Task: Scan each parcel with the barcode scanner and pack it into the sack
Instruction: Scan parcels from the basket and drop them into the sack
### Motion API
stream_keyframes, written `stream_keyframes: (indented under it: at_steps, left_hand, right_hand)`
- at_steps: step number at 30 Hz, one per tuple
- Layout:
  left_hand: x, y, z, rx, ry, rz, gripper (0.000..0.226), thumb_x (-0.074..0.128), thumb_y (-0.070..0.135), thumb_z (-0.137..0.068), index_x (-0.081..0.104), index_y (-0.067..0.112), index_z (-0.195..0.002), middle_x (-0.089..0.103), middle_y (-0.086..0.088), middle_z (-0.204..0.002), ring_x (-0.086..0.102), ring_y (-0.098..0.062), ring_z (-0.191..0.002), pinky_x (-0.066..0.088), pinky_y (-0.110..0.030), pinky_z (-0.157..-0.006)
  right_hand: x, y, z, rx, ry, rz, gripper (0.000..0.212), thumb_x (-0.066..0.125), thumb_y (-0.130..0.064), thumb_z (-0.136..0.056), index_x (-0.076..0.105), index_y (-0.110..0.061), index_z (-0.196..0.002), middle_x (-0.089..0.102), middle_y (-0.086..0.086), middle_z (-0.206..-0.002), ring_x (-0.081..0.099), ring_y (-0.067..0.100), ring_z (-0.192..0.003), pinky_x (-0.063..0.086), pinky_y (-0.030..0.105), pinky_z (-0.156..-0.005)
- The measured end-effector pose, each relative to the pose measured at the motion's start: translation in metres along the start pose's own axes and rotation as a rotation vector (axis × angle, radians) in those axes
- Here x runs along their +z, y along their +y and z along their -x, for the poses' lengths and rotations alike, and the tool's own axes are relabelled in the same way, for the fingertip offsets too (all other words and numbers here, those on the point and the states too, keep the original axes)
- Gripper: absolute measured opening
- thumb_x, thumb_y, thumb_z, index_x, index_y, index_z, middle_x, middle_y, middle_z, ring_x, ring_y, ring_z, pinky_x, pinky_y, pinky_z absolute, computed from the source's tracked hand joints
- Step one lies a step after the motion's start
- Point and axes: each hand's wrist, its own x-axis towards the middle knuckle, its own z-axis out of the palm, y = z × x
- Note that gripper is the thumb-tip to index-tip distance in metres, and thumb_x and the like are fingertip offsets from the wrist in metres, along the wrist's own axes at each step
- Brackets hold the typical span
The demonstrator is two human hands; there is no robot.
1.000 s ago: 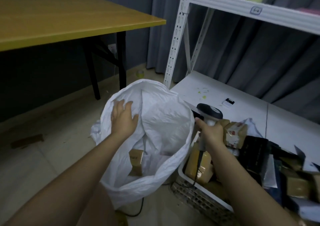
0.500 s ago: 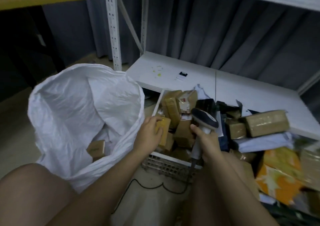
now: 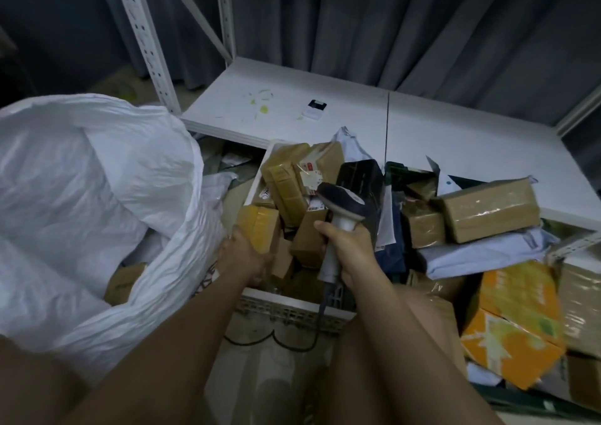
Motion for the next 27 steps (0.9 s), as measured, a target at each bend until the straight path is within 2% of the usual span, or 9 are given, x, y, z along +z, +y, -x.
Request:
stream_keyframes:
  at_steps: [3, 7, 9, 13, 16, 18, 21, 24, 27]
  left_hand:
    - [-0.006, 0.005, 0.0, 0.087, 0.038, 0.08, 0.096, 0.076, 0.047, -0.07, 0.02, 0.014, -0.141, 0.043, -0.019, -0.135, 0.045, -0.037, -0.12, 0.043, -0.042, -0.093]
    - [-0.038, 0.023, 0.022, 0.266, 0.023, 0.51, 0.097, 0.077, 0.044, -0.074, 0.017, 0.026, -0.148, 0.042, -0.002, -0.136, 0.047, -0.024, -0.122, 0.045, -0.041, -0.099]
    - [-0.057, 0.032, 0.041, 0.326, 0.003, 0.683, 0.085, 0.075, 0.038, -0.08, 0.022, 0.028, -0.145, 0.042, 0.007, -0.126, 0.049, -0.015, -0.115, 0.045, -0.033, -0.096]
    - [-0.095, 0.031, 0.07, 0.35, 0.015, 0.973, 0.053, 0.066, 0.025, -0.089, 0.036, 0.03, -0.132, 0.054, -0.003, -0.125, 0.058, -0.015, -0.106, 0.052, -0.037, -0.091]
    - [-0.126, 0.018, 0.09, 0.31, -0.063, 1.137, 0.036, 0.05, 0.023, -0.097, 0.038, 0.028, -0.131, 0.057, -0.001, -0.116, 0.06, -0.017, -0.101, 0.055, -0.034, -0.079]
    - [-0.142, 0.006, 0.1, 0.306, -0.167, 1.228, 0.033, 0.042, 0.027, -0.1, 0.04, 0.024, -0.133, 0.058, -0.003, -0.121, 0.059, -0.019, -0.106, 0.054, -0.035, -0.078]
    - [-0.168, -0.016, 0.11, 0.336, -0.211, 1.265, 0.035, 0.034, 0.024, -0.102, 0.048, 0.019, -0.133, 0.06, -0.005, -0.127, 0.059, -0.016, -0.11, 0.051, -0.029, -0.086]
    - [-0.192, -0.035, 0.12, 0.352, -0.007, 1.077, 0.034, 0.041, 0.013, -0.1, 0.054, 0.024, -0.13, 0.061, 0.0, -0.121, 0.06, -0.01, -0.102, 0.051, -0.023, -0.079]
    - [-0.203, -0.053, 0.121, 0.303, 0.15, 1.01, 0.047, 0.051, 0.016, -0.097, 0.041, 0.035, -0.14, 0.056, -0.003, -0.129, 0.056, -0.02, -0.115, 0.051, -0.041, -0.095]
  right_hand:
    - [0.007, -0.002, -0.008, -0.009, -0.007, -0.03, 0.041, 0.076, -0.011, -0.081, 0.06, -0.004, -0.118, 0.066, 0.009, -0.09, 0.064, 0.019, -0.078, 0.055, 0.03, -0.064]
    - [0.012, -0.007, -0.005, -0.07, 0.067, -0.099, 0.049, 0.079, -0.017, -0.08, 0.058, -0.01, -0.124, 0.067, 0.009, -0.111, 0.065, 0.025, -0.101, 0.054, 0.048, -0.093]
    - [0.012, -0.013, 0.006, -0.11, 0.057, -0.132, 0.054, 0.079, -0.02, -0.08, 0.056, -0.012, -0.129, 0.065, 0.007, -0.119, 0.063, 0.024, -0.107, 0.051, 0.049, -0.097]
    - [0.017, -0.026, 0.037, -0.178, -0.025, -0.204, 0.07, 0.078, -0.035, -0.076, 0.051, -0.015, -0.137, 0.062, 0.005, -0.128, 0.062, 0.022, -0.113, 0.05, 0.045, -0.099]
    - [0.031, -0.038, 0.064, -0.217, -0.099, -0.187, 0.062, 0.074, -0.037, -0.08, 0.054, -0.015, -0.134, 0.064, 0.006, -0.125, 0.062, 0.024, -0.112, 0.054, 0.039, -0.092]
    - [0.045, -0.046, 0.083, -0.224, -0.2, -0.181, 0.061, 0.074, -0.039, -0.074, 0.058, -0.016, -0.128, 0.067, 0.005, -0.122, 0.065, 0.021, -0.108, 0.055, 0.035, -0.085]
    - [0.068, -0.052, 0.107, -0.267, -0.277, -0.221, 0.072, 0.081, -0.035, -0.063, 0.058, -0.014, -0.128, 0.068, 0.005, -0.121, 0.067, 0.018, -0.106, 0.056, 0.031, -0.084]
    - [0.09, -0.053, 0.128, -0.335, -0.226, -0.175, 0.064, 0.083, -0.024, -0.069, 0.057, -0.014, -0.127, 0.067, 0.001, -0.119, 0.066, 0.011, -0.101, 0.056, 0.026, -0.082]
    - [0.112, -0.051, 0.144, -0.417, -0.164, -0.067, 0.076, 0.089, -0.026, -0.064, 0.052, -0.016, -0.13, 0.061, -0.005, -0.122, 0.059, 0.011, -0.108, 0.048, 0.032, -0.095]
